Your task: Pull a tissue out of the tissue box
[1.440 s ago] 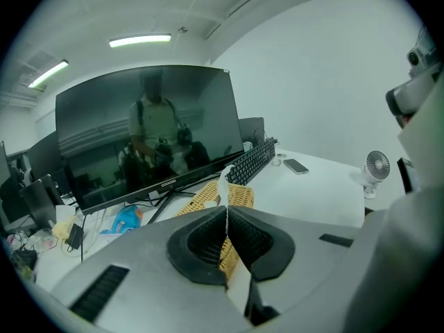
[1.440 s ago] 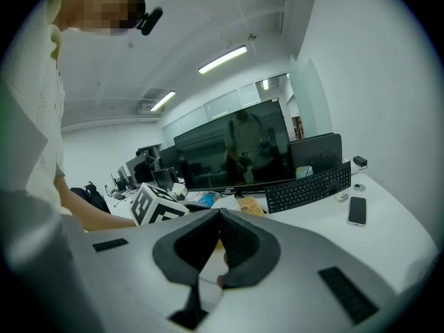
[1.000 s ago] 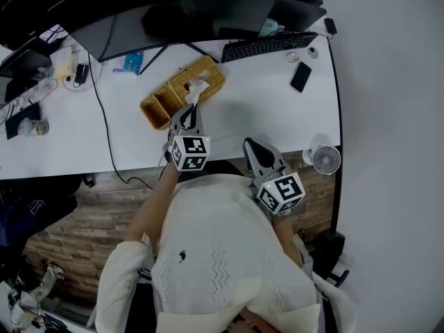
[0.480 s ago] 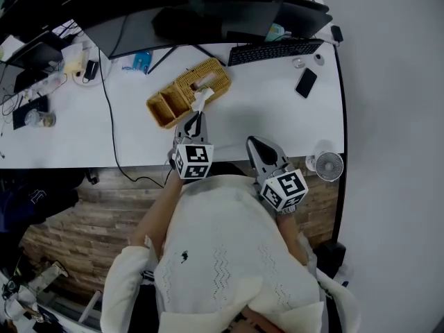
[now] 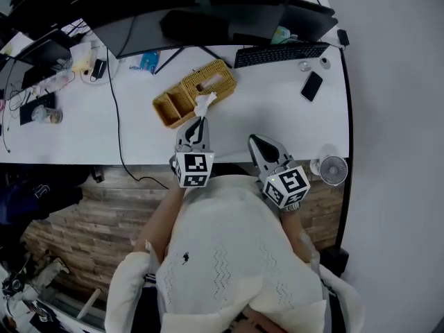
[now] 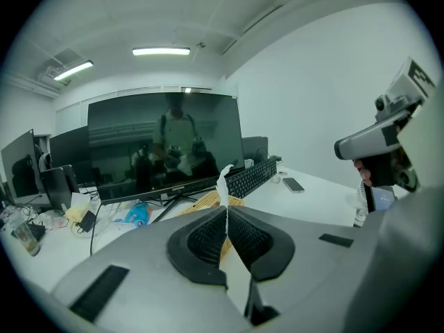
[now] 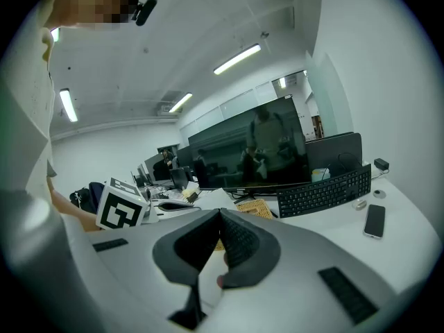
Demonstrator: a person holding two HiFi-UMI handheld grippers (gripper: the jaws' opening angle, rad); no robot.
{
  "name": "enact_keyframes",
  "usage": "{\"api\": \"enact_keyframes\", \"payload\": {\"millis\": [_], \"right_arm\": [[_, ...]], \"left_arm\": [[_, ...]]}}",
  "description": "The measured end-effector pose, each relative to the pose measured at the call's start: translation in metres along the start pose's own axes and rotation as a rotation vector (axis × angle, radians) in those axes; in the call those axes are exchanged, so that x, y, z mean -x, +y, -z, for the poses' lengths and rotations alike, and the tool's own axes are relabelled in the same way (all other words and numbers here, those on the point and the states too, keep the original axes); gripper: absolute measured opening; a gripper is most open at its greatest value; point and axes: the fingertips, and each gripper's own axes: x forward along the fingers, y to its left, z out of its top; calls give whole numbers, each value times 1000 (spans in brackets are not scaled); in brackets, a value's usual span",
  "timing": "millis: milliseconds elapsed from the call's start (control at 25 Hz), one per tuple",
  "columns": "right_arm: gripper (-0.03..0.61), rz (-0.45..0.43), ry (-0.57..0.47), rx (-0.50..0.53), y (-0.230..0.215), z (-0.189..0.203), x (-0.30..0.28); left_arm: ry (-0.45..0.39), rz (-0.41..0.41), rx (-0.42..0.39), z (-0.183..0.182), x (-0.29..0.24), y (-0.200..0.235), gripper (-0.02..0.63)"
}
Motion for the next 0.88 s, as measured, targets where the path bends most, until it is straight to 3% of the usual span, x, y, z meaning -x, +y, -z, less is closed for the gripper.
{"api": "enact_keyframes", "payload": {"millis": [280,880], "right_arm": [[2,-18,-4,8,-1,-2,-5],[2,-55,5,38,4,-6,-17]], "left_arm": [[-34,33,-11,-14,17,-3,14],[-87,39,62,-17,42,-7,13]]}}
